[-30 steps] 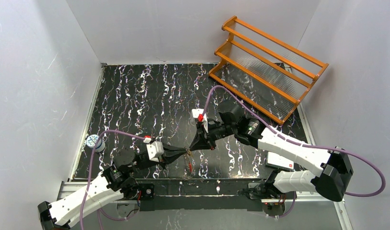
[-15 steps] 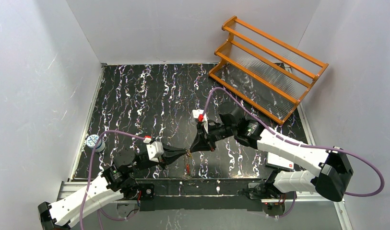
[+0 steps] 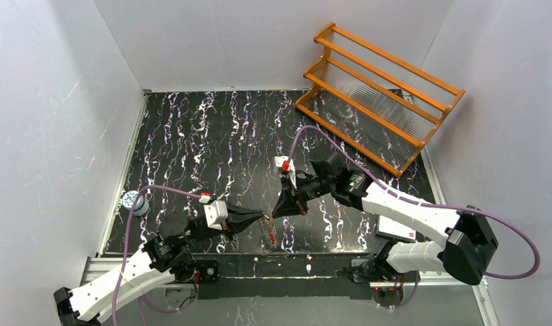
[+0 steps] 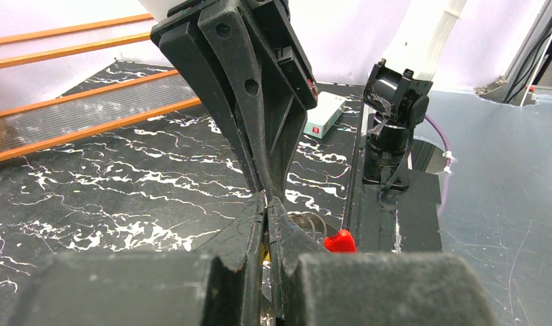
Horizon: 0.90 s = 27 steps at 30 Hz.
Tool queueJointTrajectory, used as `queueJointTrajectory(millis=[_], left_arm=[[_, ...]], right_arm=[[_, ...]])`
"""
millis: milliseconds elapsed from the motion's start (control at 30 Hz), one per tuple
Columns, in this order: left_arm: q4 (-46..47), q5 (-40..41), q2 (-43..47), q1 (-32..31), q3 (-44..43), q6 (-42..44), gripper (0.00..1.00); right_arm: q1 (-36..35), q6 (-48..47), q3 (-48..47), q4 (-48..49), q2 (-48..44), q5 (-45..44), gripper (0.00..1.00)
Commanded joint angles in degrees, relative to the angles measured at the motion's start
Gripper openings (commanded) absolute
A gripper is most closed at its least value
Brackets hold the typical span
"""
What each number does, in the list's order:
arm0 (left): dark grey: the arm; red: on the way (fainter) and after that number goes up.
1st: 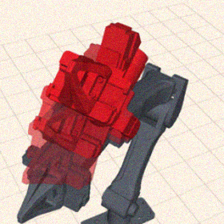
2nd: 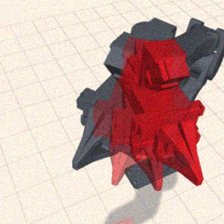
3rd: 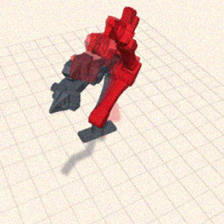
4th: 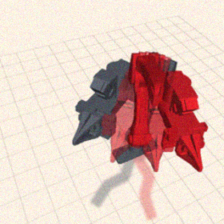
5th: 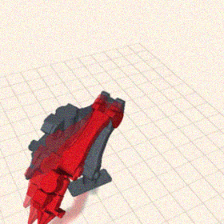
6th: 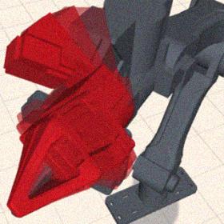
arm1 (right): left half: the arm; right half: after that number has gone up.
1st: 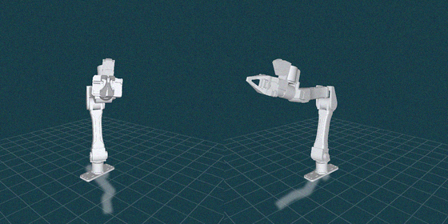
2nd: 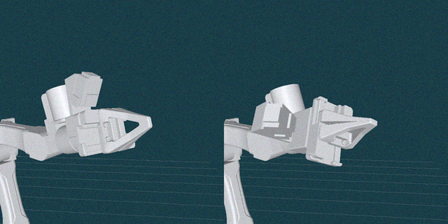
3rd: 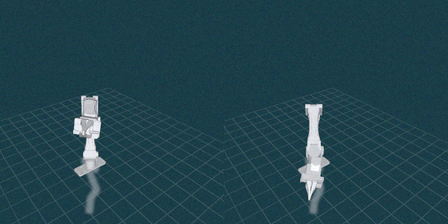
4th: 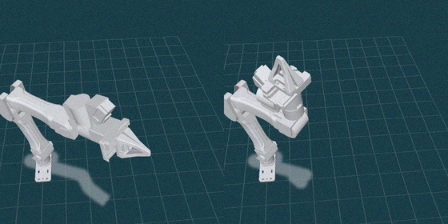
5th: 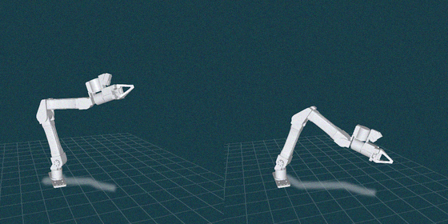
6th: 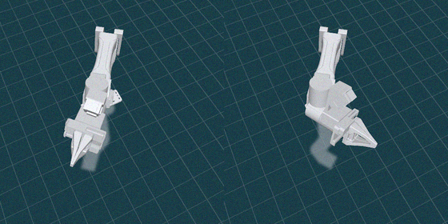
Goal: Put the keys on the keyring
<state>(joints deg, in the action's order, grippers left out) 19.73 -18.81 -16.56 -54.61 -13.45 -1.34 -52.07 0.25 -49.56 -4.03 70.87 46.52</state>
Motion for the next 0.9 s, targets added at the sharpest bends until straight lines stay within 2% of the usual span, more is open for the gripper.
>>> queueJointTrajectory(millis=[0, 333, 867], left_arm=[[2.1, 0.8, 0.6, -0.1, 0.0, -0.2, 0.00], [2.1, 0.3, 0.6, -0.1, 0.0, -0.3, 0.00], [2.2, -0.3, 0.1, -0.1, -0.3, -0.3, 0.00]], right_arm=[[0.4, 0.2, 0.1, 3.5, -2.3, 4.5, 0.01], [0.4, 2.3, -1.9, 7.5, -3.6, 9.0, 0.01], [0.4, 4.2, -5.5, 6.1, -0.9, 2.9, 0.01]])
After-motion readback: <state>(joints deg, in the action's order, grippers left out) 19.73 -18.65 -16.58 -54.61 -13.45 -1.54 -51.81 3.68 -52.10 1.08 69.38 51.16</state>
